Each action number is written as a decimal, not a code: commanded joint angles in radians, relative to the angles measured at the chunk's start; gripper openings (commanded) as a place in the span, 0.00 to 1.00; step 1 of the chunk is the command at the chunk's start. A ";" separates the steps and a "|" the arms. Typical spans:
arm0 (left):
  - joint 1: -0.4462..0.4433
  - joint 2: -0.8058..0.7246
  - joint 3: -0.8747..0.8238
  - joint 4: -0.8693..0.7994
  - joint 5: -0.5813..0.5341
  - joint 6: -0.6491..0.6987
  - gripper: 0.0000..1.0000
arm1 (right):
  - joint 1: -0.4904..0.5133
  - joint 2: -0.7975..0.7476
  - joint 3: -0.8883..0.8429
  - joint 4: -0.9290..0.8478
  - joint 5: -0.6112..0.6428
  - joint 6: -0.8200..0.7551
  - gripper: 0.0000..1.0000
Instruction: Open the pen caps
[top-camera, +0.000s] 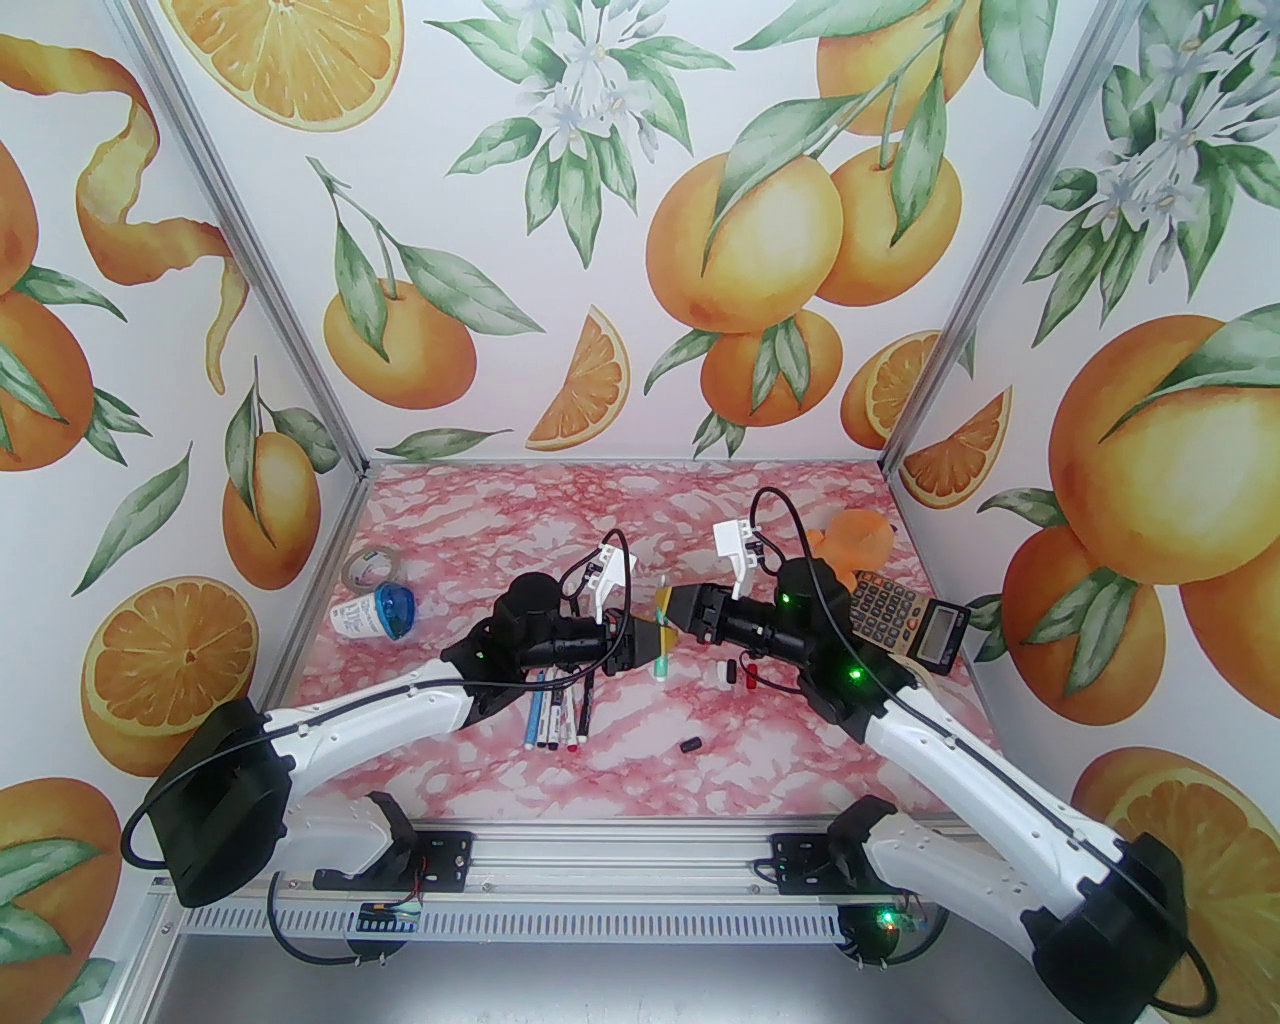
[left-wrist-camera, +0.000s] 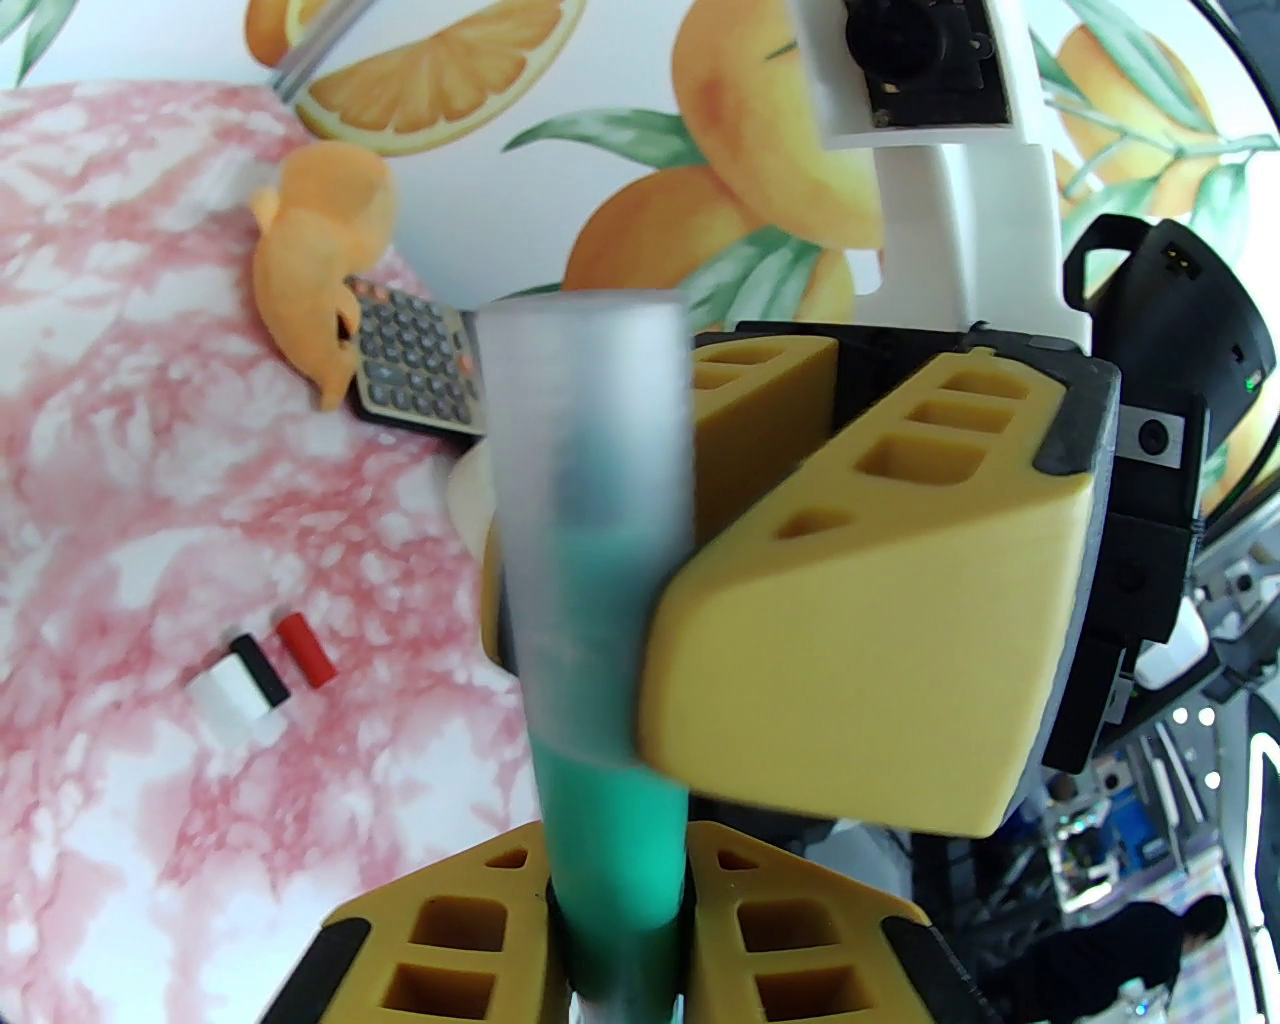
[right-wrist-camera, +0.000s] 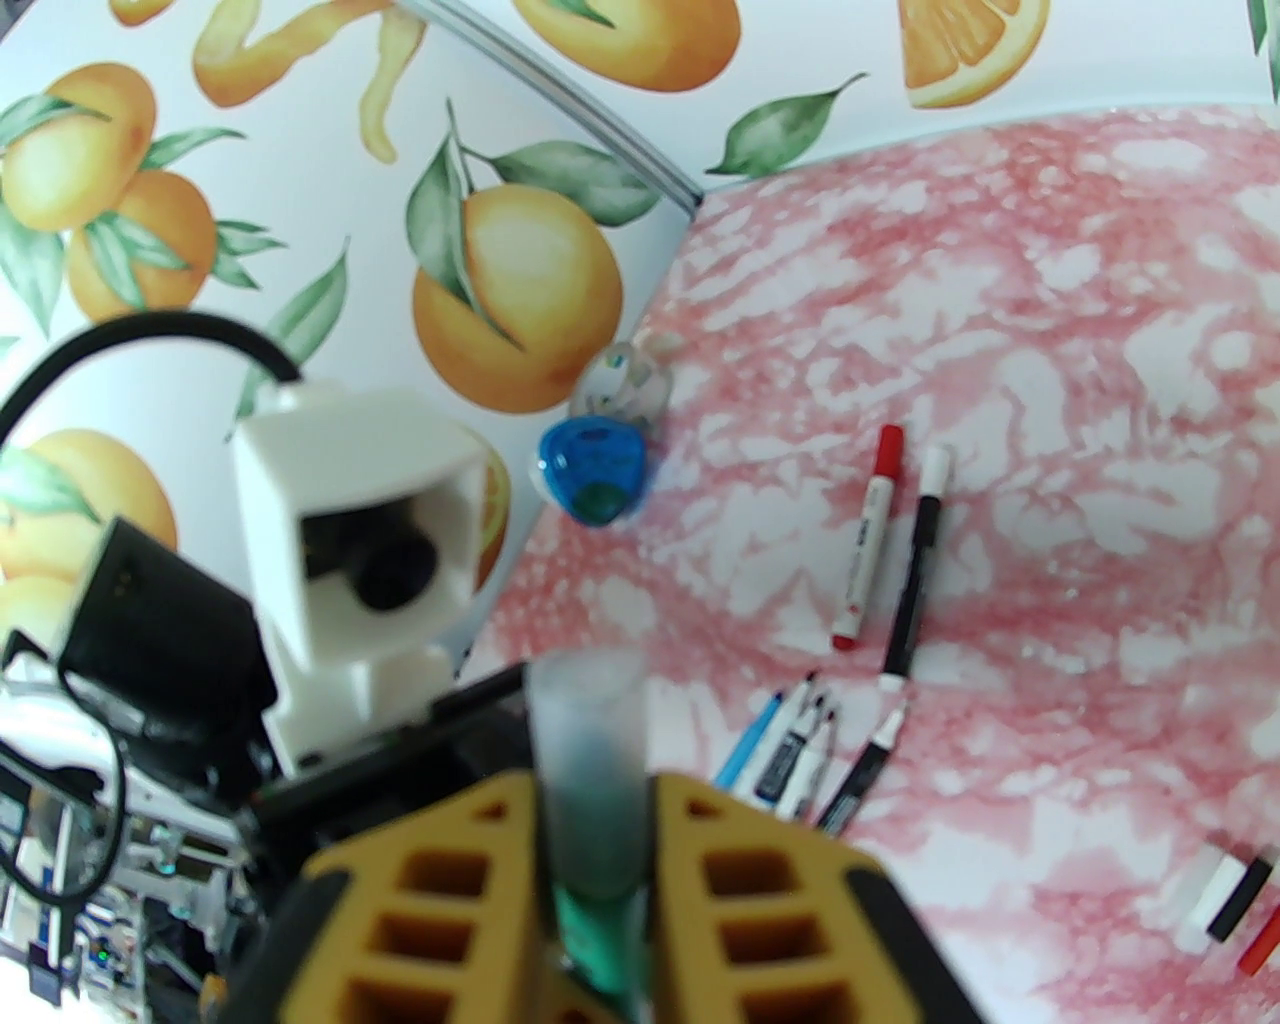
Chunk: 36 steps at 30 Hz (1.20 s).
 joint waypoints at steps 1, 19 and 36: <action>0.007 -0.023 0.062 -0.097 0.003 0.090 0.11 | -0.006 -0.024 -0.014 0.045 0.008 0.023 0.32; 0.109 0.018 0.452 -0.845 0.112 0.589 0.09 | -0.006 -0.152 0.112 -0.217 0.199 0.024 0.62; 0.104 0.041 0.422 -0.875 0.033 0.733 0.11 | 0.073 -0.236 -0.040 -0.080 0.275 0.131 0.63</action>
